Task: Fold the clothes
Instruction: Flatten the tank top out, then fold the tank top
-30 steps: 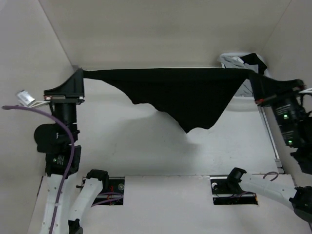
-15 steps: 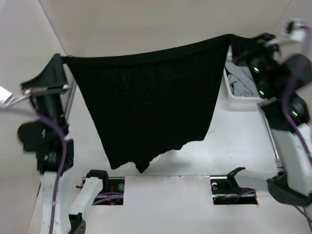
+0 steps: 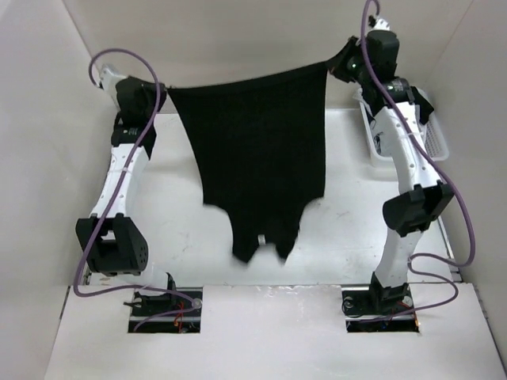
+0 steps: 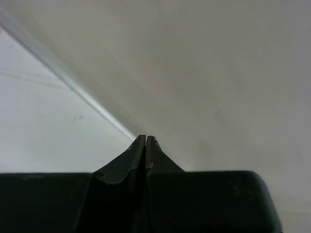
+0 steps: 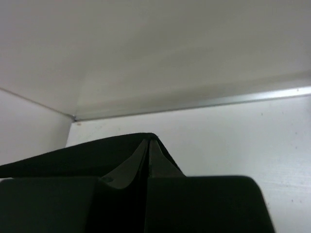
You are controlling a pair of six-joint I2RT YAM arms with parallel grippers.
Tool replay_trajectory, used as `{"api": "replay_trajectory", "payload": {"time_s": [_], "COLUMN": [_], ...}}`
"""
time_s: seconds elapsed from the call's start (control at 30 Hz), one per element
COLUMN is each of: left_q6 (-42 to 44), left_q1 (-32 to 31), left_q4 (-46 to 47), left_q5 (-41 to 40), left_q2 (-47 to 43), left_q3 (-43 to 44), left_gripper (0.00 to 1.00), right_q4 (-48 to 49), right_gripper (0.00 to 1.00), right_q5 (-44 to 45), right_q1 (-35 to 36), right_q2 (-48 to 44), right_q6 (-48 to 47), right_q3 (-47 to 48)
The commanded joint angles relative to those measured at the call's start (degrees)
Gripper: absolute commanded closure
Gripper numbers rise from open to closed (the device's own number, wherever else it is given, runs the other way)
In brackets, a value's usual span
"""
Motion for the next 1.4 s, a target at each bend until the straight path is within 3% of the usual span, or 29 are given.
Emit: {"api": "replay_trajectory", "payload": {"time_s": [0.0,0.2,0.33,0.5,0.7,0.8,0.93,1.17,1.27,1.37], "left_q6": [1.52,2.66,3.28,3.19,2.67,3.54,6.0,1.61,1.0,0.47], "left_q1": [0.96,1.23,0.96,-0.53,-4.48,-4.75,-3.96,-6.16,-5.81,-5.63], "left_q4": [6.9,7.51,8.3,10.5,9.9,0.71,-17.58,-39.04,-41.79,-39.61], "left_q5": [1.2,1.9,1.2,-0.64,-2.93,-3.2,-2.58,-0.82,-2.49,-6.17], "left_q2": [-4.99,-8.85,-12.45,-20.17,-41.42,-54.95,-70.35,-82.5,-84.0,-82.25], "left_q3": [11.07,13.02,8.29,-6.54,-37.2,-46.02,-49.11,-49.74,-48.07,-47.89], "left_gripper": [1.0,1.0,1.0,1.0,1.0,1.0,1.0,1.0,1.0,0.99], "right_q4": [3.04,1.99,1.81,11.63,22.46,22.65,17.21,4.37,3.22,7.24], "right_gripper": [0.99,0.99,0.98,0.98,0.98,0.99,1.0,1.0,0.99,0.98], "right_q5": [-1.98,-2.16,-2.16,-1.55,3.27,6.71,9.08,16.37,20.15,20.34], "right_q1": [-0.32,-0.23,-0.5,-0.23,6.95,13.28,21.28,37.71,43.78,43.63], "right_q2": [-4.48,-6.58,-11.32,-26.76,-50.67,-62.45,-74.58,-86.56,-85.09,-77.98], "right_q6": [1.06,0.89,0.36,0.36,1.85,4.13,9.57,19.59,21.19,17.08], "right_q3": [11.7,17.08,8.86,-21.61,-62.57,-78.76,-91.7,-102.62,-101.05,-97.02]}}
